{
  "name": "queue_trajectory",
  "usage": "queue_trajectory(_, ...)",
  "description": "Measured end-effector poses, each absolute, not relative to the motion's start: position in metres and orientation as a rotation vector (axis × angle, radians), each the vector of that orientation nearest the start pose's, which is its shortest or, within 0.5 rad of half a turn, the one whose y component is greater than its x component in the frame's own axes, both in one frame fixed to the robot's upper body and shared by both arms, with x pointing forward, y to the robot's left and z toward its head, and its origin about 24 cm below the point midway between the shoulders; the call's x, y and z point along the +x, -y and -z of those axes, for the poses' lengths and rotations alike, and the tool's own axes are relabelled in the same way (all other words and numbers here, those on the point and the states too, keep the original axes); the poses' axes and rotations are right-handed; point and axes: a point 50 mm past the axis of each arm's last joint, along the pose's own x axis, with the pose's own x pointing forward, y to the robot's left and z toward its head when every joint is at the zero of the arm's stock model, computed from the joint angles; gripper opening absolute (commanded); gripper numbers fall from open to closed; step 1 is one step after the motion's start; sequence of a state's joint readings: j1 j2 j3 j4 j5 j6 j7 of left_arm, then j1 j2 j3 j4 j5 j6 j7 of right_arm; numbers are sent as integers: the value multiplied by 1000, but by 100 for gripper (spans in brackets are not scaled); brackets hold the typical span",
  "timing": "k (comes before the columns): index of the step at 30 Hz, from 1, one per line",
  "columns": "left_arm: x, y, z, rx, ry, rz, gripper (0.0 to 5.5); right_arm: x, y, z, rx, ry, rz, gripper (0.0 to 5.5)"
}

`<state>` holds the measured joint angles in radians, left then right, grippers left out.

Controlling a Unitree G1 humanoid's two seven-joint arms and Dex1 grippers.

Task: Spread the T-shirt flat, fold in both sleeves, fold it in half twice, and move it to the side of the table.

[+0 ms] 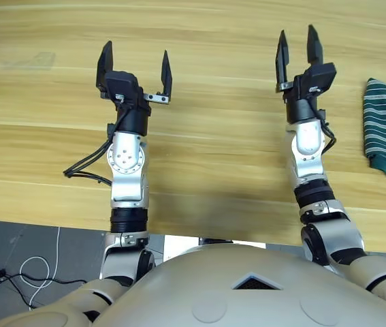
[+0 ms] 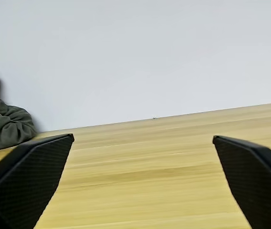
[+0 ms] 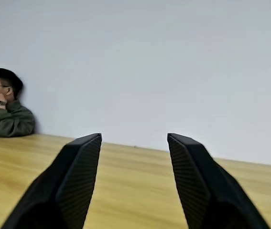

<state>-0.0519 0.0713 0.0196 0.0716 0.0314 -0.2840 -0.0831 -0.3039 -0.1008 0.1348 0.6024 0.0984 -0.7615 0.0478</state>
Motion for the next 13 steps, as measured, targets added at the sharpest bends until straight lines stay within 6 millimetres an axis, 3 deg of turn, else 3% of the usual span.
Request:
queue_trajectory(8,248,-145,-58,243,329,115,540,279,126,-46,63,435,-204,254)
queue_trajectory(13,249,-153,-57,234,339,37,540,281,144,-43,7,419,-87,254)
